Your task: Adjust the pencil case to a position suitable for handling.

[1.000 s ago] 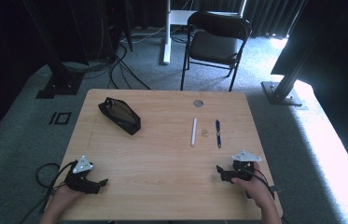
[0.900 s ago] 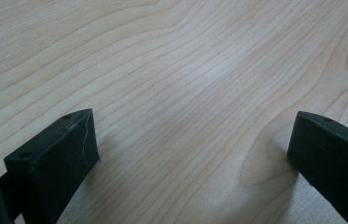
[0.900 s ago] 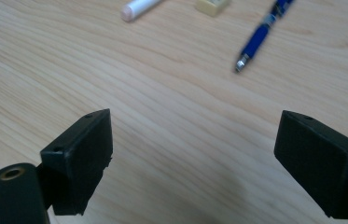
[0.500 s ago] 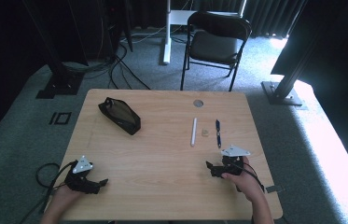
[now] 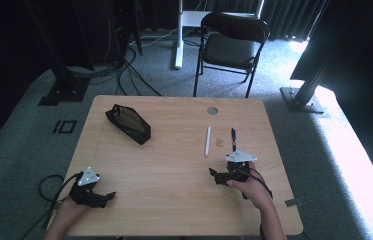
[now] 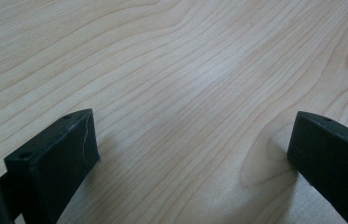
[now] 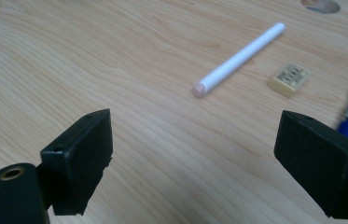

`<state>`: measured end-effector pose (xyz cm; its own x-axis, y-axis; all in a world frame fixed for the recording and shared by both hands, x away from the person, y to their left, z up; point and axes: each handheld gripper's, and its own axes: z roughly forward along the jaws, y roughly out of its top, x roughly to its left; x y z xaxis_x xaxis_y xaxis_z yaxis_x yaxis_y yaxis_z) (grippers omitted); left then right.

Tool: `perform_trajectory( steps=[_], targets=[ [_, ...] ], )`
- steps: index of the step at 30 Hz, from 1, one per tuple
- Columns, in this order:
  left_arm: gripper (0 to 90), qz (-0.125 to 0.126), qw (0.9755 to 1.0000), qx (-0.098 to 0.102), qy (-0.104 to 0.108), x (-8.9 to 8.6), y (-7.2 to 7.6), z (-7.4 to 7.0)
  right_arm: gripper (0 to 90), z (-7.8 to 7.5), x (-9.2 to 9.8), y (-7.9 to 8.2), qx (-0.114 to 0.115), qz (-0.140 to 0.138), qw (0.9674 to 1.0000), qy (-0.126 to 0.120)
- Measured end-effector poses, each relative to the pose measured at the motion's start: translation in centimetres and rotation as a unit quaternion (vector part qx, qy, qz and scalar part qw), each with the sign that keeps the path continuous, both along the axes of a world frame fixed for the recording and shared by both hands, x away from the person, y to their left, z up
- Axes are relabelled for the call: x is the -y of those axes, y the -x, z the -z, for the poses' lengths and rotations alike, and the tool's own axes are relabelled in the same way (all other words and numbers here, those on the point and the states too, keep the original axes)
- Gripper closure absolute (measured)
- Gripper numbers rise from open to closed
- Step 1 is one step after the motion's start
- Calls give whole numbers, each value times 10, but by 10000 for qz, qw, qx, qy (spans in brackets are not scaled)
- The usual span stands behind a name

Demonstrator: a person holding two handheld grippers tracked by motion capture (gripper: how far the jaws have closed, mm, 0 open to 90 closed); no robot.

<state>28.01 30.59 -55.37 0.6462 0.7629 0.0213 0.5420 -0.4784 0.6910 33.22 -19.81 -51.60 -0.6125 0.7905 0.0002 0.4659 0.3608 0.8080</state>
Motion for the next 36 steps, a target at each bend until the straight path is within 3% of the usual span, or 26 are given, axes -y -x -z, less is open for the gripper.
perform_trajectory(
  steps=[23, 36],
  targets=[
    [20, 3, 10000, -3, -9, 0, 0, 0, 114, -13, -52, -23, 181, -467, 9986, -140],
    [20, 4, 10000, -4, -9, 0, 0, 0, 132, -9, -84, -36, 137, -650, 9977, -124]
  ],
)
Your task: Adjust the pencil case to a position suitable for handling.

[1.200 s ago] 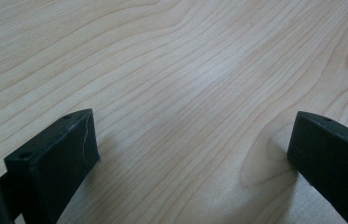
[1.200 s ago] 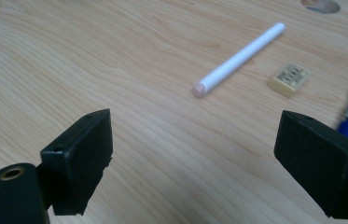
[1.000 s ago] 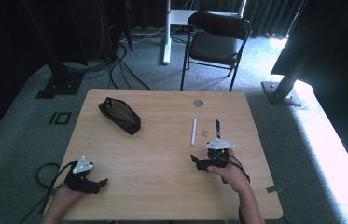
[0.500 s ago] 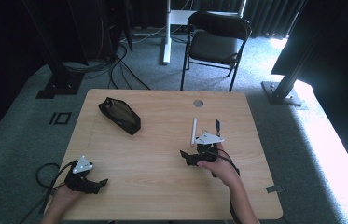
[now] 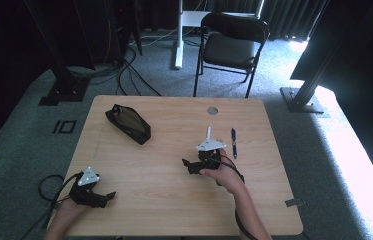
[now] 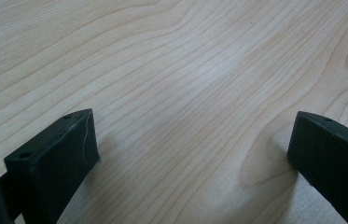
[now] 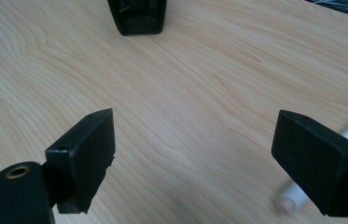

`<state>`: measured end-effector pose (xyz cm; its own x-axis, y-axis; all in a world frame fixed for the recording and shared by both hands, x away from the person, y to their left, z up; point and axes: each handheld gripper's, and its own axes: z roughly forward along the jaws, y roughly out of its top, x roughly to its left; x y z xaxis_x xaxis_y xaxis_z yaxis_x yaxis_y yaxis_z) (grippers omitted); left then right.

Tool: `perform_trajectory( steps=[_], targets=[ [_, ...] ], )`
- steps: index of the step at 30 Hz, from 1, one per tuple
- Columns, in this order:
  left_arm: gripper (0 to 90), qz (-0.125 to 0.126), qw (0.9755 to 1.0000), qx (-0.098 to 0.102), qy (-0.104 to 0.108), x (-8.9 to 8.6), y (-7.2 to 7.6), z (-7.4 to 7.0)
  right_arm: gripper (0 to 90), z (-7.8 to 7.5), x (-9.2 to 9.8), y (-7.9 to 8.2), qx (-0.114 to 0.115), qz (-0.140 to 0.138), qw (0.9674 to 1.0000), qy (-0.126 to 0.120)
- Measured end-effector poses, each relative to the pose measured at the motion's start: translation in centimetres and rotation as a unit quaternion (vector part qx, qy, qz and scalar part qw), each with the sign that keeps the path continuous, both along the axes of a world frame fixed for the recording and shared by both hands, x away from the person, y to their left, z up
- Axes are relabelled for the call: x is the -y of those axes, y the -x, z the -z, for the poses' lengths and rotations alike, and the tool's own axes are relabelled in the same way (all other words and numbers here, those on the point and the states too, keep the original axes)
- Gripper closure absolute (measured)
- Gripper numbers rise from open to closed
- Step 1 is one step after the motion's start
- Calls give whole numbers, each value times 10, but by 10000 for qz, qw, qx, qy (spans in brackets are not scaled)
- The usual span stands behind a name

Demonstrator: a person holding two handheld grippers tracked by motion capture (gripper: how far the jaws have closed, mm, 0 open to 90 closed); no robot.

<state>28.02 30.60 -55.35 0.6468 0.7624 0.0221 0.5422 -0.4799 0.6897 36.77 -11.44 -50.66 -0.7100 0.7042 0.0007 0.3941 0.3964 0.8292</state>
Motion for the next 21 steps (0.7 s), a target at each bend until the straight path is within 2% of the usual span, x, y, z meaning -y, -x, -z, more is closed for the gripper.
perform_trajectory(
  steps=[14, 21],
  targets=[
    [20, -1, 10000, 0, 2, 0, 0, 0, 133, -2, -35, -12, 67, -248, 9996, -65],
    [20, -1, 10000, 0, 1, 0, 0, 0, 133, -1, -50, -19, 18, -340, 9994, -64]
  ],
)
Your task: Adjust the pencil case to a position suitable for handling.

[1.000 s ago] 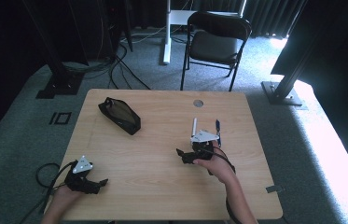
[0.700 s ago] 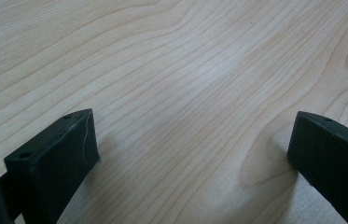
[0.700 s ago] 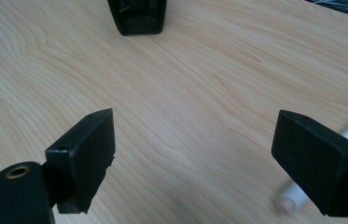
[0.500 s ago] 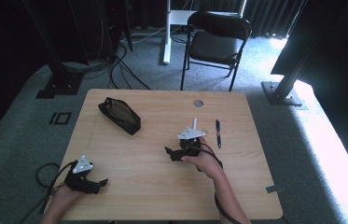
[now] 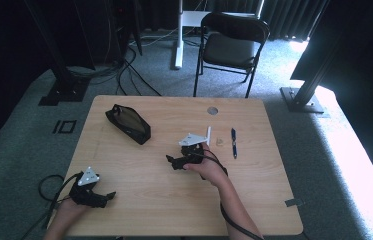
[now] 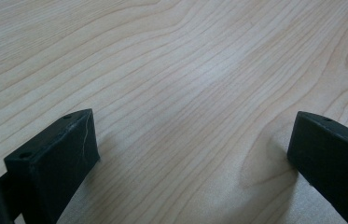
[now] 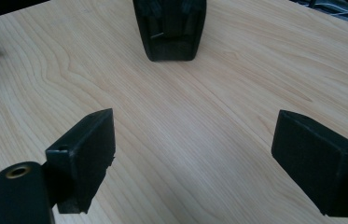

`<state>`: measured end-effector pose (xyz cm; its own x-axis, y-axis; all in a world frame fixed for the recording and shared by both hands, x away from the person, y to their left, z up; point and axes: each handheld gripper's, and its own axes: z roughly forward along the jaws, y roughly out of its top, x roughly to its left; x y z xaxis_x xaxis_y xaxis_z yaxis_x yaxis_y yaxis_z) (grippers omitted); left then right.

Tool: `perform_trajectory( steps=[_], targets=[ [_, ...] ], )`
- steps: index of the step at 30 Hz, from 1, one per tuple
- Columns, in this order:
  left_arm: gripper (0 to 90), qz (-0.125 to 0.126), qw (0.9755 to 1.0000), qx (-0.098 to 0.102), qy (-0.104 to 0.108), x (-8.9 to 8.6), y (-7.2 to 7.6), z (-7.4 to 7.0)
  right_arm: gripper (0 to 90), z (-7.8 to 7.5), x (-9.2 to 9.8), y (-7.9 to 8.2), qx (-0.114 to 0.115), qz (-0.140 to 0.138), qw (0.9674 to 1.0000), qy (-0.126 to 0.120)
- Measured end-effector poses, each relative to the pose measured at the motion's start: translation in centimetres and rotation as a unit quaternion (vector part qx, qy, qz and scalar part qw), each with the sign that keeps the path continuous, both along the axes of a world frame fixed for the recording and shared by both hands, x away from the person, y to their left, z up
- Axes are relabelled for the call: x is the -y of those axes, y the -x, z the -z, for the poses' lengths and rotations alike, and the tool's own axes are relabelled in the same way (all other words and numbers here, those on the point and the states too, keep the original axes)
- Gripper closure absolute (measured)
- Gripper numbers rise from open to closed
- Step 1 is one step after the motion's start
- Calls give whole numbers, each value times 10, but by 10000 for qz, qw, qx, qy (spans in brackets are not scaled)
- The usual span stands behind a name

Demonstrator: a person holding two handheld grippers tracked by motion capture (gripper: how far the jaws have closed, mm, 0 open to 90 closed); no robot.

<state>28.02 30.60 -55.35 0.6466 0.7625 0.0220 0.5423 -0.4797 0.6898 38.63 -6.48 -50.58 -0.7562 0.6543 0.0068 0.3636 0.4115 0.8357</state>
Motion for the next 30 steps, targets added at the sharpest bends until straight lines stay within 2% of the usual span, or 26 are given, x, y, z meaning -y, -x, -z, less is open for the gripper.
perform_trajectory(
  steps=[7, 16, 24, 30],
  targets=[
    [20, 1, 10000, 0, 0, 0, 0, 0, 134, 1, -12, -9, 4, -54, 10000, -54],
    [20, 1, 10000, -1, 1, 0, 0, 0, 137, -1, -31, -21, 125, -144, 9997, -163],
    [20, 1, 10000, 0, 0, 0, 0, 0, 137, 2, -47, -30, 3, -229, 9996, -177],
    [20, 2, 10000, 0, 0, 0, 0, 0, 137, 0, -57, -39, 28, -212, 9995, -230]
  ],
)
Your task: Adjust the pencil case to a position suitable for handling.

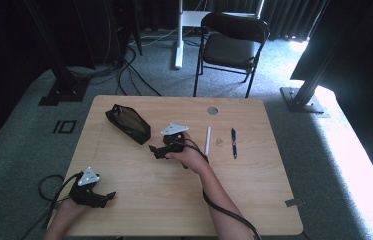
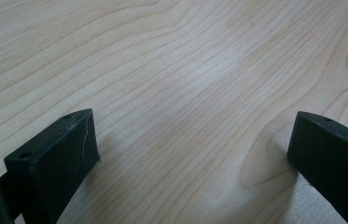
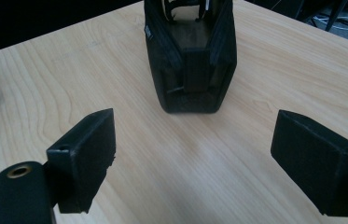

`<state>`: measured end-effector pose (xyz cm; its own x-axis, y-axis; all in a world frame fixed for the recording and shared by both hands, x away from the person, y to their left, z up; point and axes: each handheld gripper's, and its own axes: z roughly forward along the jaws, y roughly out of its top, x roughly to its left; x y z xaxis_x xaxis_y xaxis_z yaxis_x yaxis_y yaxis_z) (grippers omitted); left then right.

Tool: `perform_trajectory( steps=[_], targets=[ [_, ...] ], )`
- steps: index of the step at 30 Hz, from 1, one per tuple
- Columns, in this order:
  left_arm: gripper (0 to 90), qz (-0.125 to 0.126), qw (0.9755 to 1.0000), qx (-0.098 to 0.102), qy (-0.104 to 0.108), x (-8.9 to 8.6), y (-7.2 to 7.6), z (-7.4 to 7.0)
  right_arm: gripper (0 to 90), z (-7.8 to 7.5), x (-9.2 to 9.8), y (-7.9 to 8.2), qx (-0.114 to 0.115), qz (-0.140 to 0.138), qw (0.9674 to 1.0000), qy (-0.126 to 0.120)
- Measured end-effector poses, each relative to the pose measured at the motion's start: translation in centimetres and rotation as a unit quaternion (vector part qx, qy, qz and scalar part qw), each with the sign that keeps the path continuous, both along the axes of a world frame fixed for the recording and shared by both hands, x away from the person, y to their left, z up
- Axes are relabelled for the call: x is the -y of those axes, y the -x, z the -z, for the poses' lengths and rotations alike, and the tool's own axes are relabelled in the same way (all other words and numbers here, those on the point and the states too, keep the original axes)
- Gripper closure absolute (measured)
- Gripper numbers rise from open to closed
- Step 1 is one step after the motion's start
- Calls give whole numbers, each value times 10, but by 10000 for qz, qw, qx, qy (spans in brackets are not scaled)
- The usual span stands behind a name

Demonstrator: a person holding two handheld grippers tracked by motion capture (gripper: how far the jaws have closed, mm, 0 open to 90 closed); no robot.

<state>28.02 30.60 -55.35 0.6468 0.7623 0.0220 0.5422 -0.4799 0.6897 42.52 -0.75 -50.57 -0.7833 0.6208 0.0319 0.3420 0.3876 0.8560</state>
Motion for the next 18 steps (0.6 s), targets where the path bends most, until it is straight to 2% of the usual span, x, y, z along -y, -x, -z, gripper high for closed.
perform_trajectory(
  steps=[7, 13, 18],
  targets=[
    [20, -5, 10000, 2, 9, 0, 0, 0, 137, 6, -10, -9, -60, 75, 9999, -41],
    [20, 0, 10000, 0, 1, 0, 0, 0, 143, 8, -18, -16, -6, 122, 9999, -59],
    [20, 0, 10000, -1, 1, 0, 0, 0, 156, 7, -25, -20, 84, 133, 9997, -188]
  ],
)
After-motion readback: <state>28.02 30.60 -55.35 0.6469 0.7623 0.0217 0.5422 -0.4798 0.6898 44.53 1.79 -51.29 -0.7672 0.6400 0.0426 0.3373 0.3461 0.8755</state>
